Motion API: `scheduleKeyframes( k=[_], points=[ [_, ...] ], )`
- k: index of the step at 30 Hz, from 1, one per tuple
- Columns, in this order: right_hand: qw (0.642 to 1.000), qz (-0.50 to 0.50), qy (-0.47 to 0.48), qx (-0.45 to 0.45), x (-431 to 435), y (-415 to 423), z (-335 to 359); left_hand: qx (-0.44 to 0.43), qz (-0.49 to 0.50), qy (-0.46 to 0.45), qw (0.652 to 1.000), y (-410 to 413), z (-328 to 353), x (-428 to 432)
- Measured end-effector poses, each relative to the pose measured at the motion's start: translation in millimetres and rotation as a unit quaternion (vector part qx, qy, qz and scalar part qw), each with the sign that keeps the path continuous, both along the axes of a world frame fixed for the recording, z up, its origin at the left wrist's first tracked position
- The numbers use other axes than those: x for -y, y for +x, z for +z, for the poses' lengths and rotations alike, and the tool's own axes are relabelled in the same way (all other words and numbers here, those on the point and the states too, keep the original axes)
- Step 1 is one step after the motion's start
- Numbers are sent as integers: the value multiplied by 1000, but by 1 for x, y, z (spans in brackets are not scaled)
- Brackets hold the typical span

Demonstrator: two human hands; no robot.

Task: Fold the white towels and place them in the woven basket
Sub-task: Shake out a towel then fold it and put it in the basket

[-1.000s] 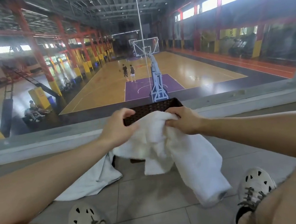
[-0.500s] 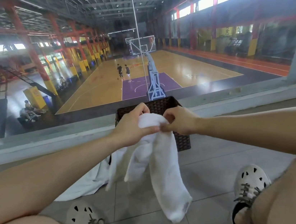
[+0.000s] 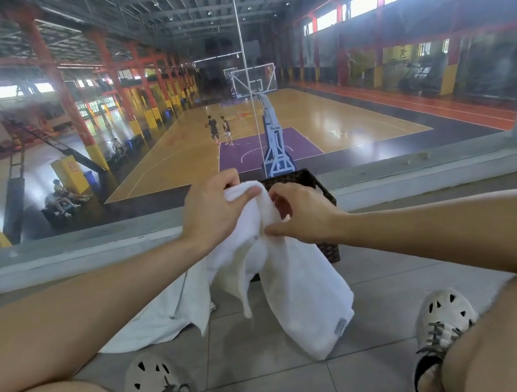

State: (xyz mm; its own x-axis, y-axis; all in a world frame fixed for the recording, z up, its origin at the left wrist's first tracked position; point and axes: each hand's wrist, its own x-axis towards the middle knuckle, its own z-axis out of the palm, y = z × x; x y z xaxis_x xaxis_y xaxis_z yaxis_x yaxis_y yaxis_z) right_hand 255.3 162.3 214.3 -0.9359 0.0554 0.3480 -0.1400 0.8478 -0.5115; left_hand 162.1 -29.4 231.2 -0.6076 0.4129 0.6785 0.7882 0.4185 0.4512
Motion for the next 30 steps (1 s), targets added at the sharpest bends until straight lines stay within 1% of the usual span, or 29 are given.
scheduleKeyframes(
  k=[2,3,5,7,8,10,12,13,14,15,16,18,19,20,22,23,24,26,27,28,29,30],
  points=[
    [995,8,-53,89,2,-1,-1,-24,-5,-18,1000,6,2,-1],
    [990,6,-79,117,-1,-2,-2,-34,-9,-28,999,9,2,-1],
    [985,-3,-94,146,-8,-5,-4,-46,-7,-60,997,8,3,1],
    [985,-35,-75,151,-15,-8,-3,-46,18,-102,994,0,0,7],
    [988,-60,-59,128,-18,-10,1,-36,34,-114,992,-5,-1,10],
    [993,-111,-22,26,-25,-13,13,-35,59,-105,992,-10,1,15],
    [985,-139,-28,-100,-28,-9,31,-79,64,-47,994,-8,11,14],
    [979,-141,-35,-141,-29,-6,37,-93,64,-18,993,-7,18,12],
    [979,-137,-30,-151,-30,-3,40,-91,66,-3,994,-8,24,12],
    [983,-128,-3,-129,-32,-1,38,-75,71,-11,995,-14,27,13],
    [989,-119,34,-77,-32,1,31,-42,82,-51,994,-20,25,15],
    [989,-118,79,48,-35,4,14,62,102,-172,978,-25,11,21],
    [986,-130,81,73,-39,4,9,104,98,-209,967,-25,1,24],
    [984,-145,76,71,-42,3,9,118,89,-220,964,-24,-5,25],
    [985,-160,62,24,-44,4,20,87,79,-196,973,-21,-3,24],
    [987,-147,59,14,-44,5,25,66,84,-171,979,-20,1,24],
    [990,-122,67,26,-41,6,27,51,88,-144,984,-21,5,24],
    [985,-81,103,112,-31,8,21,24,98,-116,988,-27,8,29],
    [979,-82,121,142,-29,8,17,12,103,-110,988,-28,6,32],
    [977,-96,135,134,-29,7,19,6,103,-96,990,-26,5,32],
    [979,-117,136,94,-31,6,24,0,103,-70,992,-24,6,31],
    [982,-141,118,30,-35,5,33,-11,104,-36,994,-21,10,29]
  ],
)
